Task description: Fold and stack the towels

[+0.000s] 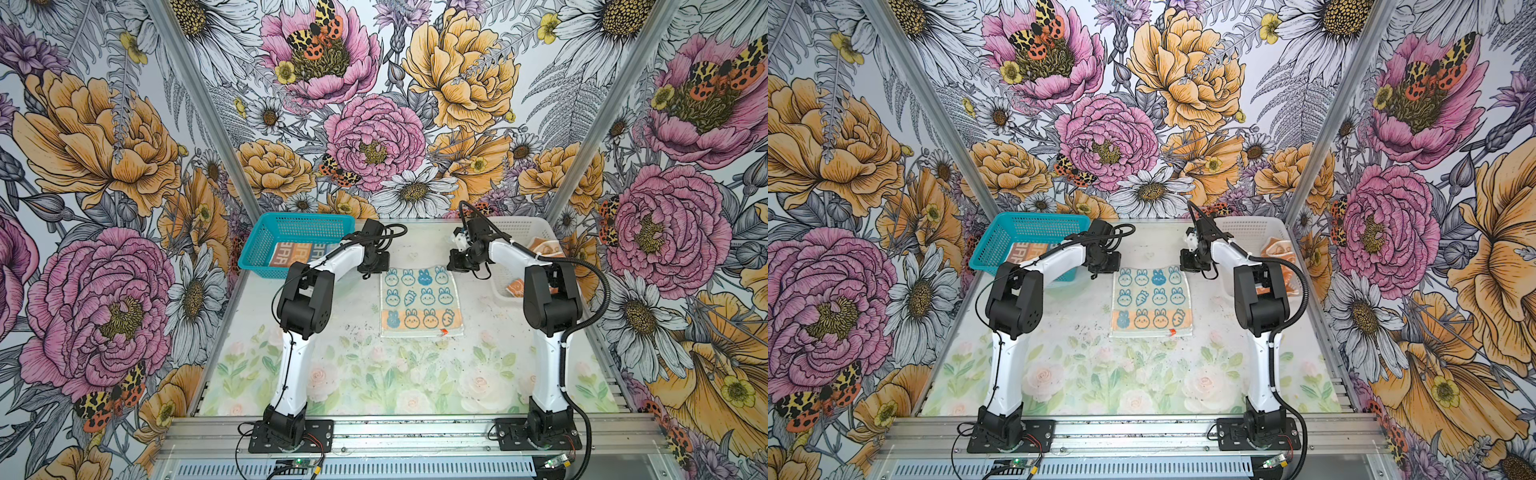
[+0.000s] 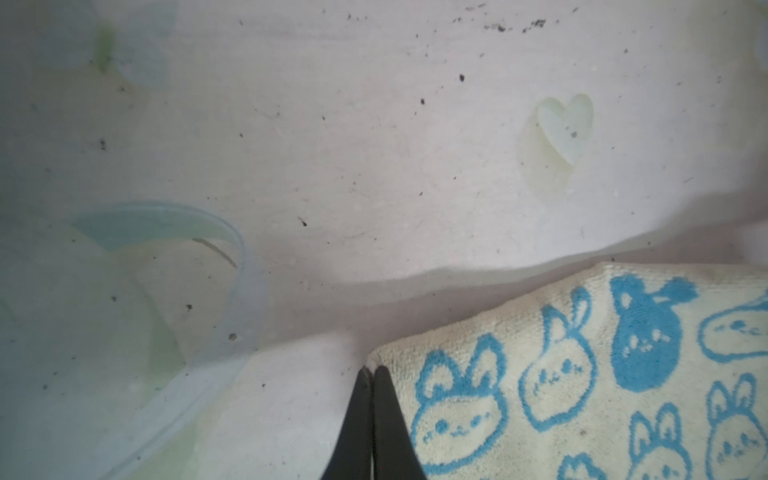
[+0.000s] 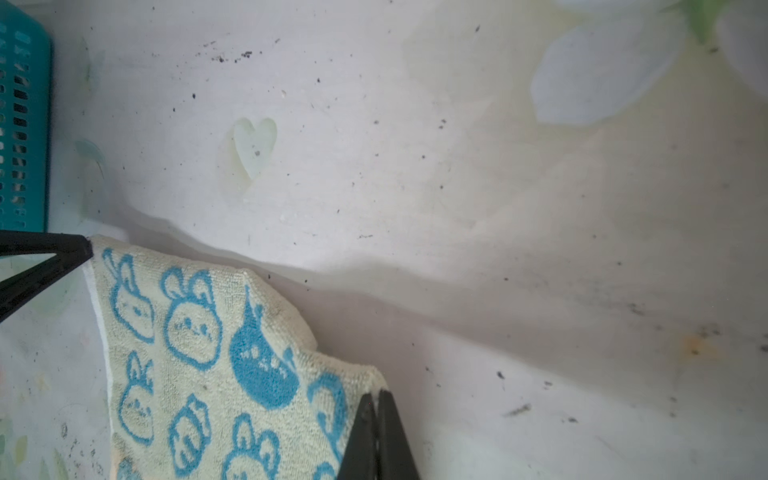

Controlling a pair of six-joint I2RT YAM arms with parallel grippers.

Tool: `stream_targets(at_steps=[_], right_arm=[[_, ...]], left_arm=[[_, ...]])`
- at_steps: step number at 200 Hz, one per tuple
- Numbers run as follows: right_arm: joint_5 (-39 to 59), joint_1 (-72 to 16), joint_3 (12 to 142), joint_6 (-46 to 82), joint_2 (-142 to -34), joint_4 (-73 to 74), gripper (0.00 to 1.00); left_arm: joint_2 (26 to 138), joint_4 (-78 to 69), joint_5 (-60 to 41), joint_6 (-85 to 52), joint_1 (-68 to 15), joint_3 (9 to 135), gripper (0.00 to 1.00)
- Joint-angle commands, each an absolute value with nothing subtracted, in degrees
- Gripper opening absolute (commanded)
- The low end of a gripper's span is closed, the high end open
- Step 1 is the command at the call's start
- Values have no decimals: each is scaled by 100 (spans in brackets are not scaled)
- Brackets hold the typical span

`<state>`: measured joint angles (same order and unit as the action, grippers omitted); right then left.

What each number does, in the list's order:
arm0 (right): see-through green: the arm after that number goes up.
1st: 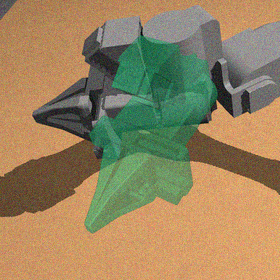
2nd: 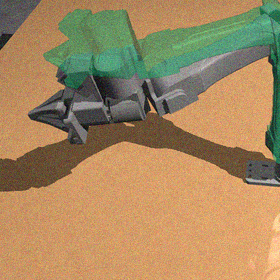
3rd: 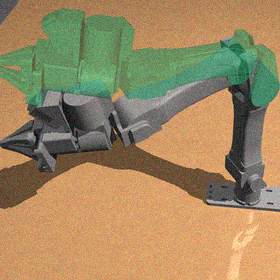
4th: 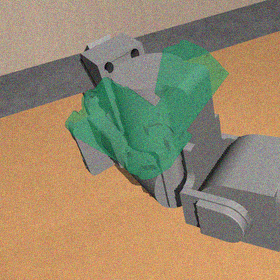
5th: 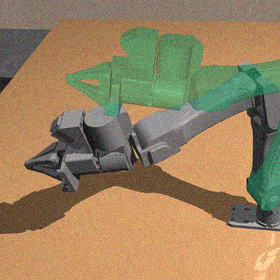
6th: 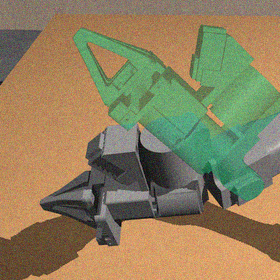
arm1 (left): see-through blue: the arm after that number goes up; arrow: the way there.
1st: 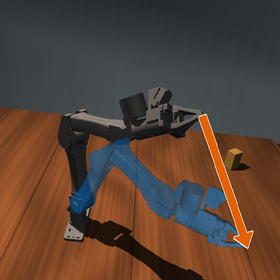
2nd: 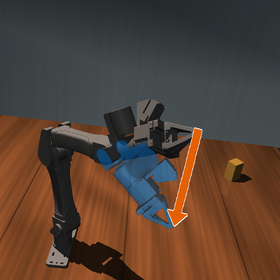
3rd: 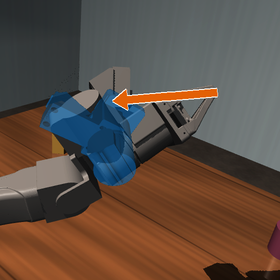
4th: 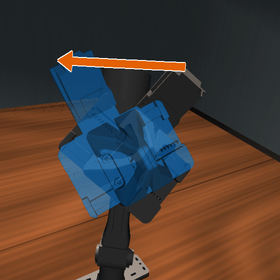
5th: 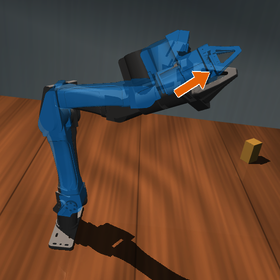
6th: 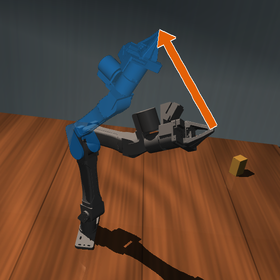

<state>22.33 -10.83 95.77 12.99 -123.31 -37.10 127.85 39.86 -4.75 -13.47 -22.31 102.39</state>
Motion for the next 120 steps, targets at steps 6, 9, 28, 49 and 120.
stream_targets(at_steps=[6,9,28,49,120], right_arm=[[2264,-1090,9498,1353,-11880,-3718,0],[2269,-1089,9486,1346,-11848,-3718,0],[2286,-1087,9376,1357,-11648,-3727,0],[2327,-1089,9182,1363,-11388,-3718,0],[2326,-1139,8070,1448,-10327,-3678,0]], left_arm=[[12313,3955,-549,-1262,-2233,10262,0],[12286,3955,-539,-1260,-2239,10245,0],[12110,3955,-479,-1238,-2241,10148,0],[11858,3912,-470,-1241,-2241,9984,0],[10901,3632,-348,-1449,-2446,8889,0]])
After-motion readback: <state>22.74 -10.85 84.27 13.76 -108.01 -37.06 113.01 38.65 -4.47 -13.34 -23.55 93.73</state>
